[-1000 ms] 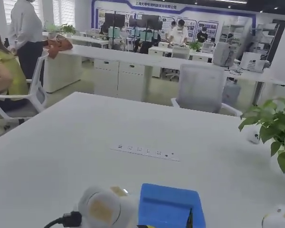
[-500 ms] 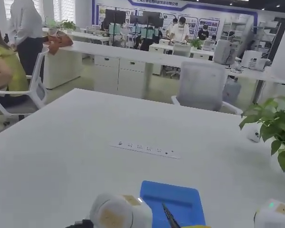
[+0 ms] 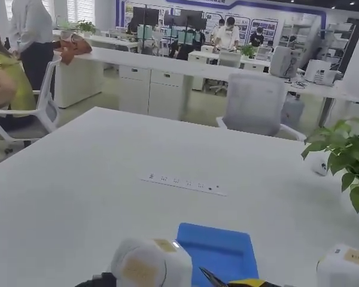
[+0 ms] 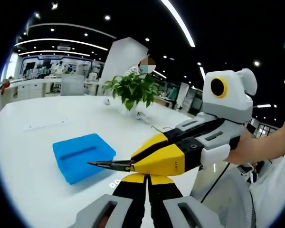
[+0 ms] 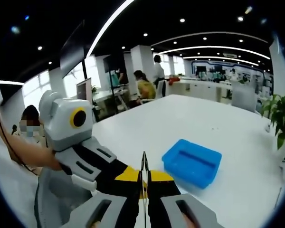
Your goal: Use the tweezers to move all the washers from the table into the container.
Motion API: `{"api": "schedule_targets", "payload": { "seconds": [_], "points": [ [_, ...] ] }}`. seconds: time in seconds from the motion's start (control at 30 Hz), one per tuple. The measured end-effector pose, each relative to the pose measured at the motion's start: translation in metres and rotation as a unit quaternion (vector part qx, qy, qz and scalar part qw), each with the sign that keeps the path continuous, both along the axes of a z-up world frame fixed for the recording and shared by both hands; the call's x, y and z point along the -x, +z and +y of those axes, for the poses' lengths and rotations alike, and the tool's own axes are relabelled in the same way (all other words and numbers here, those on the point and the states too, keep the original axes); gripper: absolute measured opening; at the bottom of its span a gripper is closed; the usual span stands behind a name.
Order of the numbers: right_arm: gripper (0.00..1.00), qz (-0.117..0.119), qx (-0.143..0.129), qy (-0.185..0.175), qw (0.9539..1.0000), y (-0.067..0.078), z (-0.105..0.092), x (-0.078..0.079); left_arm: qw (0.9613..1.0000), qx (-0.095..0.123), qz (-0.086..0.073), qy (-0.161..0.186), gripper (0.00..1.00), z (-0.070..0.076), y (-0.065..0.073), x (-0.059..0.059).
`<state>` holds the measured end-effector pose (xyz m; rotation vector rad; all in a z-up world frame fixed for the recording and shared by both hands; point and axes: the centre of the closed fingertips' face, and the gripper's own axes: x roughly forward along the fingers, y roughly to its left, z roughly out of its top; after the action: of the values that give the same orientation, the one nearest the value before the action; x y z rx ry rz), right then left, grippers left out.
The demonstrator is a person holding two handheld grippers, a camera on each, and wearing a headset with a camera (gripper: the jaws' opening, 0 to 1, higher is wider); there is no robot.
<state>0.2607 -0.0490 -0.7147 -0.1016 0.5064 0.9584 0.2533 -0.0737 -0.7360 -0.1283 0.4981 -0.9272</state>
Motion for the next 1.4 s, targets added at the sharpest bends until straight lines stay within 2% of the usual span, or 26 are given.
{"api": "schedule_targets", "payload": {
  "seconds": [0.03,0.13,0.27,0.33,0.37,0.43,0.5,0.57,0.6,0.63,0.67,0.7,0.73,0.8,0.87,0.93,1.03,1.13,1.2,1.27,1.3,1.33,1.4],
  "points": [
    [0.01,0.003,0.000,0.000,1.0000,-0.002,0.000,0.001,1.0000,0.000,0.003,0.003,0.00,0.003,-0.001,0.000],
    [0.01,0.002,0.007,0.002,1.0000,-0.003,0.000,0.002,0.9995,-0.026,-0.002,0.017,0.00,0.020,-0.009,-0.001],
    [0.01,-0.004,0.033,0.017,0.9993,-0.009,-0.001,0.006,0.9981,-0.037,-0.010,0.049,0.00,0.043,-0.006,-0.010],
    [0.01,0.004,0.036,0.026,0.9990,-0.013,0.001,0.009,0.9963,-0.026,-0.026,0.078,0.00,0.056,0.007,-0.021],
    [0.01,0.004,0.038,0.028,0.9989,-0.014,0.001,0.011,0.9946,-0.014,-0.036,0.096,0.00,0.063,0.016,-0.028],
    [0.01,0.007,0.041,0.033,0.9986,-0.016,0.003,0.014,0.9929,0.004,-0.043,0.111,0.00,0.069,0.027,-0.036],
    [0.01,0.009,0.041,0.034,0.9985,-0.018,0.003,0.015,0.9936,0.001,-0.036,0.107,0.00,0.069,0.023,-0.038],
    [0.01,0.012,0.037,0.032,0.9988,-0.017,0.004,0.016,0.9939,-0.030,-0.031,0.101,0.00,0.069,0.007,-0.037],
    [0.01,0.011,0.031,0.027,0.9991,-0.015,0.004,0.014,0.9942,-0.033,-0.028,0.098,0.00,0.065,0.001,-0.034],
    [0.01,0.012,0.021,0.021,0.9995,-0.010,0.003,0.013,0.9949,-0.030,-0.022,0.093,0.00,0.062,-0.002,-0.030],
    [0.01,0.011,0.015,0.017,0.9997,-0.007,0.002,0.011,0.9961,-0.021,-0.002,0.086,0.00,0.057,-0.007,-0.023],
    [0.01,0.007,0.006,0.013,0.9999,-0.003,0.002,0.009,0.9965,-0.013,0.009,0.082,0.00,0.053,-0.009,-0.019],
    [0.01,0.009,0.006,0.016,0.9998,-0.002,0.002,0.010,0.9973,-0.008,0.011,0.072,0.00,0.046,-0.010,-0.014],
    [0.01,0.006,0.011,0.020,0.9997,-0.003,0.005,0.010,0.9978,-0.013,0.005,0.064,0.00,0.036,-0.009,-0.009],
    [0.01,0.003,0.019,0.027,0.9995,-0.005,0.008,0.013,0.9984,-0.022,-0.008,0.051,0.00,0.027,-0.007,-0.007],
    [0.01,-0.001,0.022,0.028,0.9994,-0.005,0.008,0.014,0.9983,-0.028,-0.008,0.050,0.00,0.024,-0.008,-0.009],
    [0.01,-0.005,0.022,0.024,0.9995,-0.003,0.007,0.012,0.9979,-0.027,-0.004,0.059,0.00,0.028,-0.011,-0.009],
    [0.01,-0.010,0.022,0.016,0.9996,-0.002,0.005,0.009,0.9971,-0.020,0.004,0.073,0.00,0.036,-0.013,-0.003],
    [0.01,-0.009,0.016,0.007,0.9998,0.000,0.002,0.005,0.9955,0.024,0.040,0.082,0.00,0.040,-0.013,0.008],
    [0.01,-0.001,-0.002,-0.003,1.0000,0.002,0.000,0.003,0.9947,0.046,0.055,0.073,0.00,0.037,-0.011,0.014],
    [0.01,0.003,-0.011,-0.006,0.9999,0.003,0.001,0.002,0.9952,0.050,0.051,0.066,0.03,0.035,-0.008,0.018],
    [0.01,0.009,-0.021,-0.009,0.9997,0.004,0.001,0.001,0.9973,0.036,0.030,0.057,0.15,0.031,-0.007,0.021],
    [0.01,0.015,-0.031,-0.010,0.9993,0.006,0.003,0.001,0.9989,-0.007,0.008,0.046,0.27,0.025,-0.011,0.021]
  ]
}}
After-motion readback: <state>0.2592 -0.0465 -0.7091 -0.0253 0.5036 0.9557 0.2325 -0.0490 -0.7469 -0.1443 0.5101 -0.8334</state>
